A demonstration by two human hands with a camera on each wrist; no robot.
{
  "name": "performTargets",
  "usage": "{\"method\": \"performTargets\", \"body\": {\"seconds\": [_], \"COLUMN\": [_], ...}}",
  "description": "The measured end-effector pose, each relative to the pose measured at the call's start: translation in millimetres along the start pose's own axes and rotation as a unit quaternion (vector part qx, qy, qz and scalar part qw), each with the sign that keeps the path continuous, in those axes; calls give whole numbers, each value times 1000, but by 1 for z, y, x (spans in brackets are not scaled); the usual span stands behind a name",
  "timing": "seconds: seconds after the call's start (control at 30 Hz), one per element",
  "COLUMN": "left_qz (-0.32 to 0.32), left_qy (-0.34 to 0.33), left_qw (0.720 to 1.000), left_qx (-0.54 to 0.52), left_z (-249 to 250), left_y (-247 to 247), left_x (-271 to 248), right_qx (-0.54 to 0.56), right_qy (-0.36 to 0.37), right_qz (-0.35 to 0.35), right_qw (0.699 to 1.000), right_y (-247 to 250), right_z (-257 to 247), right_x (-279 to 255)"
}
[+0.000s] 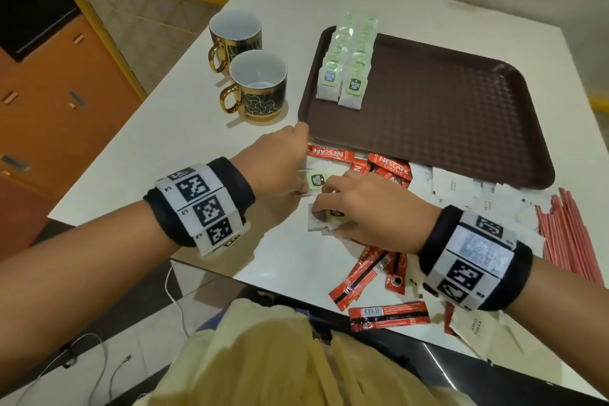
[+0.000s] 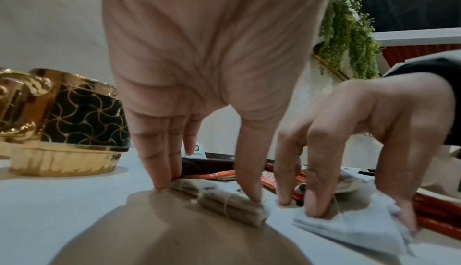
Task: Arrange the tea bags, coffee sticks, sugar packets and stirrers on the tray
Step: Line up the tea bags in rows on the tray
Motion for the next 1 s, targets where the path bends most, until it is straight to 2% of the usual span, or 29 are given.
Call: {"method": "performTargets", "body": {"seconds": [0.13, 0.3, 0.4, 0.57, 0.83, 0.9, 1.0], "left_qz": [-22, -46, -53, -37, -31, -17, -29], "left_qy": [-19, -32, -27, -27, -61, -67, -59], "left_qw": [1000, 997, 997, 997, 995, 996, 998], "left_qx": [0, 50, 41, 56, 75, 59, 10], "left_z": [1, 1, 1, 8, 11, 13, 13], "left_y": [3, -1, -3, -6, -5, -4, -1], "left_x": [-1, -1, -1, 3, 3, 1, -4], "right_qx": [-8, 51, 74, 85, 98, 113, 119], "right_qy": [10, 17, 11, -29, -52, -59, -81], "right_qz": [3, -42, -23, -15, -31, -24, -5], "right_qw": [1000, 998, 997, 996, 993, 992, 990], "right_y": [4, 7, 8, 7, 16, 23, 34], "right_z": [6, 20, 26, 29, 36, 38, 47], "right_x": [1, -6, -9, -6, 4, 8, 19]}}
Point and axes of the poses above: each hand's wrist, its own x-axis towards the middle knuckle, its own y-axis out of the back of the hand, z = x × y, the point moved 3 cm from there along x, towards the middle knuckle, and after that the axes turned 15 degrees about -z, right-handed, at the moved point
